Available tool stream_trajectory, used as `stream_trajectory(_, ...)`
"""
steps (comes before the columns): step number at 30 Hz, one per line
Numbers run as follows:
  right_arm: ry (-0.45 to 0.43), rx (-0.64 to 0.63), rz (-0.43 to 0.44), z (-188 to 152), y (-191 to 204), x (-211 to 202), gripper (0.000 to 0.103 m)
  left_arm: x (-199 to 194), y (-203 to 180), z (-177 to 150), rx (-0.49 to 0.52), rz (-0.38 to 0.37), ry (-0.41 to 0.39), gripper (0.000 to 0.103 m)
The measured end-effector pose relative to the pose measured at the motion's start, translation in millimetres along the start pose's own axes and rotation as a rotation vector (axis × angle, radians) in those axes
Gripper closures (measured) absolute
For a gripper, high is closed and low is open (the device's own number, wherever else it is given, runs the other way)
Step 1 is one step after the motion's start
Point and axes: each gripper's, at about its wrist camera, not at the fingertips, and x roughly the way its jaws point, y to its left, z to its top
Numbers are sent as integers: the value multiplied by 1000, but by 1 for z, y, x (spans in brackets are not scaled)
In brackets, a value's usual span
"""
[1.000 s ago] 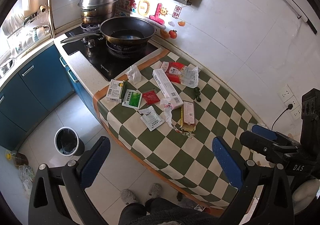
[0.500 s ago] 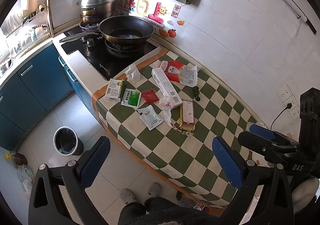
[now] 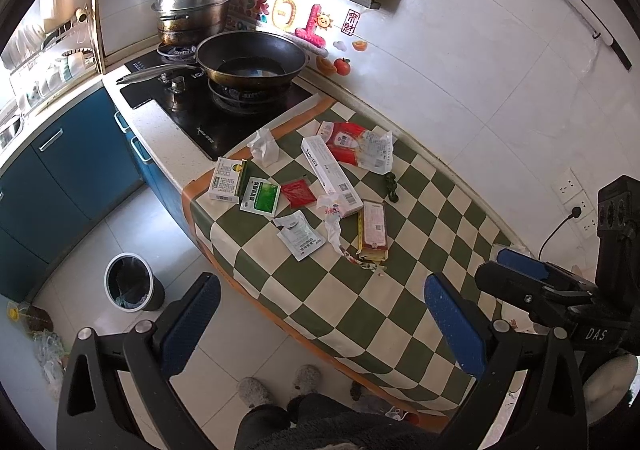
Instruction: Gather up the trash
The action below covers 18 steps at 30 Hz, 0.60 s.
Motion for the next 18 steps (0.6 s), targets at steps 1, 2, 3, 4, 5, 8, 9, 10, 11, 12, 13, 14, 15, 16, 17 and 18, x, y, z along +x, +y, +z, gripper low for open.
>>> stream_trajectory(1, -1, 0, -1, 0, 0, 0, 0, 0, 1, 0, 1, 0, 1, 0)
stream_trajectory(2, 0, 1, 0, 0, 0, 0, 0, 0, 0, 0, 0, -1, 0, 0)
stream_trajectory(3, 1, 1, 1, -1, 2, 0, 0, 0, 1, 0, 1, -1, 0, 0)
stream_trajectory(4, 0, 1, 1, -1, 2, 0, 0, 0, 1, 0, 1, 0, 0, 0)
stream_trajectory(5, -1, 1, 1, -1, 3, 0, 0, 0, 0, 1, 0, -1, 0, 0)
stream_trajectory(8, -1, 3, 4, -1, 3, 1, 0, 0, 0, 1, 0, -1, 0, 0)
stream_trajectory(9, -1, 4, 4, -2, 6, 1, 0, 0, 0, 1, 0, -2, 1, 0)
stream_trajectory(10, 0, 4, 5, -1, 3, 1, 0, 1, -1, 1, -1, -2, 2, 0)
stream_trajectory(11, 1, 6, 7, -1, 4, 1, 0, 0, -1, 1, -1, -2, 3, 0)
stream_trajectory(12, 1, 9, 9, -1, 3, 1, 0, 0, -2, 1, 1, -2, 2, 0)
stream_trajectory(13, 2, 11, 10, -3, 6, 2, 0, 0, -3, 1, 2, -3, 2, 0)
stream_trajectory(14, 4, 10, 8, -3, 7, 2, 0, 0, -3, 1, 2, -3, 1, 0)
stream_trajectory(15, 4, 9, 6, -4, 8, 2, 0, 0, -1, 1, 0, -4, 1, 0)
stream_trajectory(16, 4, 8, 5, -6, 13, 2, 0, 0, -1, 1, 0, -4, 2, 0)
stream_trajectory(17, 5, 9, 4, -9, 18, 3, 0, 0, -2, 1, 0, -4, 2, 0)
stream_trajectory(18, 6, 11, 4, -11, 20, 3, 0, 0, -1, 0, -2, -5, 3, 0)
